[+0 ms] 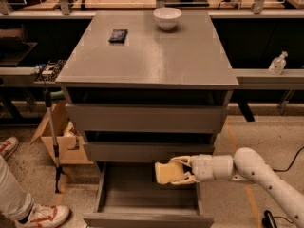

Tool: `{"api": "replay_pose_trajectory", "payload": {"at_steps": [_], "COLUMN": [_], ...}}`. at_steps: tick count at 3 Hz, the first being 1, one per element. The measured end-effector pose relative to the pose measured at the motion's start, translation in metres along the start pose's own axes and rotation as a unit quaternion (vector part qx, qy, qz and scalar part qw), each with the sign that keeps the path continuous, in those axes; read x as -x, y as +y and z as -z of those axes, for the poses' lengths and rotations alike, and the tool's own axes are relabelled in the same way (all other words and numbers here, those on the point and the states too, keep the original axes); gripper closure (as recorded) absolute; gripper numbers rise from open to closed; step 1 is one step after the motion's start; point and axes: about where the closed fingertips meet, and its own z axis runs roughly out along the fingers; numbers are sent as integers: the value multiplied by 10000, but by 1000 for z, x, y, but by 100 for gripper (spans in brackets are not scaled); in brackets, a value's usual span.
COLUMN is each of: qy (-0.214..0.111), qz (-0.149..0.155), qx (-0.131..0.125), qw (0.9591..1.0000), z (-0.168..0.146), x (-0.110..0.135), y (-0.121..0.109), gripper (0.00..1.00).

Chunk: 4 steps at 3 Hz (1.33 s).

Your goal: Pick sponge from bottom drawer and place on counter

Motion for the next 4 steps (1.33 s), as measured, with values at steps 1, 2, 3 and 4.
{"api": "replay_pose_trajectory", "payload": {"at_steps": [1, 2, 3, 4], "qy": [123, 257, 307, 400], "qz": [379, 981, 1507, 2064], "qx": [-419, -1002, -1384, -1649], "qw": [9983, 9898, 9784, 9636], "z": [30, 75, 112, 139], "x": [19, 53, 84, 119], "y": [-16, -37, -56, -74], "gripper": [100, 100, 100, 100]}}
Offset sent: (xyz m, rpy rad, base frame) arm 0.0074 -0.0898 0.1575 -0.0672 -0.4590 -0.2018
